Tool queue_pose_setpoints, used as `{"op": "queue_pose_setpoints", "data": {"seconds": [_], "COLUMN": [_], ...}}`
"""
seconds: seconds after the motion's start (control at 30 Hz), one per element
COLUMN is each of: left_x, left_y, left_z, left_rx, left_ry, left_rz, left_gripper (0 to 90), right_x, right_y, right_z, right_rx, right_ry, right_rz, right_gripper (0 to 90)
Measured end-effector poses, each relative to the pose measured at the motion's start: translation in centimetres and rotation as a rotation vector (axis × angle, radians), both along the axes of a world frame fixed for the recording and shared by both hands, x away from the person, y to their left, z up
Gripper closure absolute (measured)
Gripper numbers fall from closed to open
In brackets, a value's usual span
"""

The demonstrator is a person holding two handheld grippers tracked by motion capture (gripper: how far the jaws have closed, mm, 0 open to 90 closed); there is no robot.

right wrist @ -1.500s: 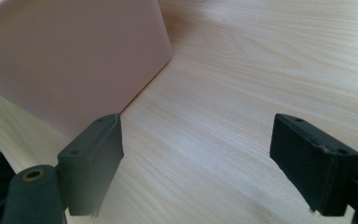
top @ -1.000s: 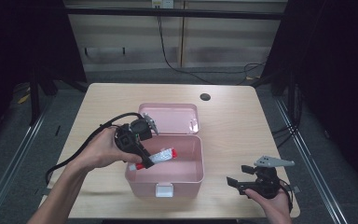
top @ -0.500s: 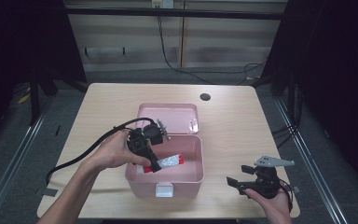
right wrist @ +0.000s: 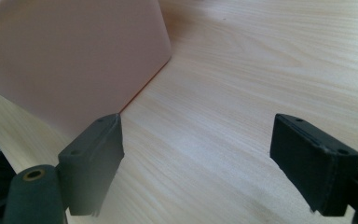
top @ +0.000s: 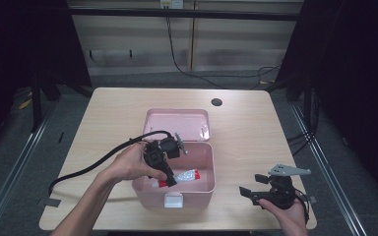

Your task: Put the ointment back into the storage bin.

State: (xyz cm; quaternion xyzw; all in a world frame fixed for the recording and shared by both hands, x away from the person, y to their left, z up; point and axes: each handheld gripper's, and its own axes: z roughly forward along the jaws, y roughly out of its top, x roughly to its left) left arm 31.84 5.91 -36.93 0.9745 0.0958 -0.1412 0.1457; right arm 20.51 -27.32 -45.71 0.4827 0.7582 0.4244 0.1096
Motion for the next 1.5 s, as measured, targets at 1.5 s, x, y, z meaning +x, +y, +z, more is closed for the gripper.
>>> {"op": "queue_pose_setpoints", "data": {"seconds": [1.5], "left_x": [0.5], "left_y": [-2.0], "left_z": [-5.4], "left_rx": [0.07], "left_ry": [0.109], "left_rz": [-0.002], "left_gripper": [70.5], "right_x": [0.0], "right_y": [0.0], "right_z": [-0.1], "right_rx": [-0.016], "right_ry": [0.015], "right_rz": [0.004], "right_gripper": [17.2]}}
